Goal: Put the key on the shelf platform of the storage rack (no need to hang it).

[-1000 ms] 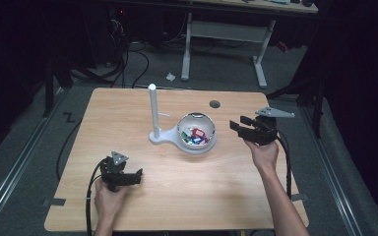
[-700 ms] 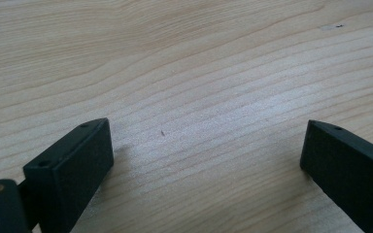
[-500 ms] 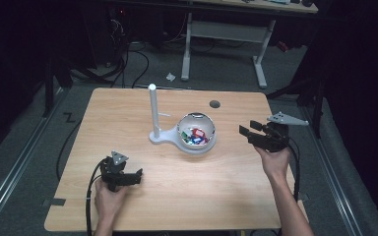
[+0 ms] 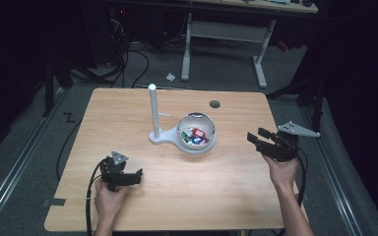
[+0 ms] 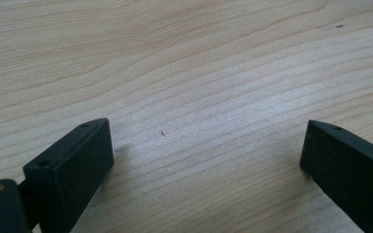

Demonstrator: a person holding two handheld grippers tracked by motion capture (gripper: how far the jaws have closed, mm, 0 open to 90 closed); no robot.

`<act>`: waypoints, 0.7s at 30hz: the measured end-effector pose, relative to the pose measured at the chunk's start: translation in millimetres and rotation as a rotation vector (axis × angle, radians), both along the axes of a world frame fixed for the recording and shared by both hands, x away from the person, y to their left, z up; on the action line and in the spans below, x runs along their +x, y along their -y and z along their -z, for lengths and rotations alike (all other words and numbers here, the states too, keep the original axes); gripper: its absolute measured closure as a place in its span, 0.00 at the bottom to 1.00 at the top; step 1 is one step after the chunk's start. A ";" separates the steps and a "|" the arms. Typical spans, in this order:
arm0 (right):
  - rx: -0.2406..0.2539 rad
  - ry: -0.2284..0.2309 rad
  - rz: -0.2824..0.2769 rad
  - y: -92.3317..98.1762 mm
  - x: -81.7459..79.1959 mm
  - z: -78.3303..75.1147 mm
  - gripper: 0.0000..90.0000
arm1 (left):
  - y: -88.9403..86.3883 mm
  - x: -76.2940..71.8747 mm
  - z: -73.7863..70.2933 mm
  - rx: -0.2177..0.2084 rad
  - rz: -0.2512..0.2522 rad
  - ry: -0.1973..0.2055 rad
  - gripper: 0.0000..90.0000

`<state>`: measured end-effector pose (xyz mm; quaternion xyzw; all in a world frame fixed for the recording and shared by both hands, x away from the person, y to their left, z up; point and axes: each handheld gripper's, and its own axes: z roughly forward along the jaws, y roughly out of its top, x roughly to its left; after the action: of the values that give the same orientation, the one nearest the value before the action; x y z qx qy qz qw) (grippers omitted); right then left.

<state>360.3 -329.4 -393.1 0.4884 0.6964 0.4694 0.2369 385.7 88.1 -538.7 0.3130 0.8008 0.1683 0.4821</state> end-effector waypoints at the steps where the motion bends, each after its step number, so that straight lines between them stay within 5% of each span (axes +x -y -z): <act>1: 0.006 0.001 0.002 1.2 -1.7 0.8 0.52 | 0.0 0.0 0.0 0.000 0.001 0.000 0.06; 21: 0.029 -0.014 -0.016 -2.5 -18.3 24.9 0.51 | -0.1 0.0 0.1 0.001 0.001 0.001 0.06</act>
<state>342.0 -326.9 -418.0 0.4893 0.6951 0.4778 0.2214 385.6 88.2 -538.7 0.3138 0.8003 0.1685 0.4823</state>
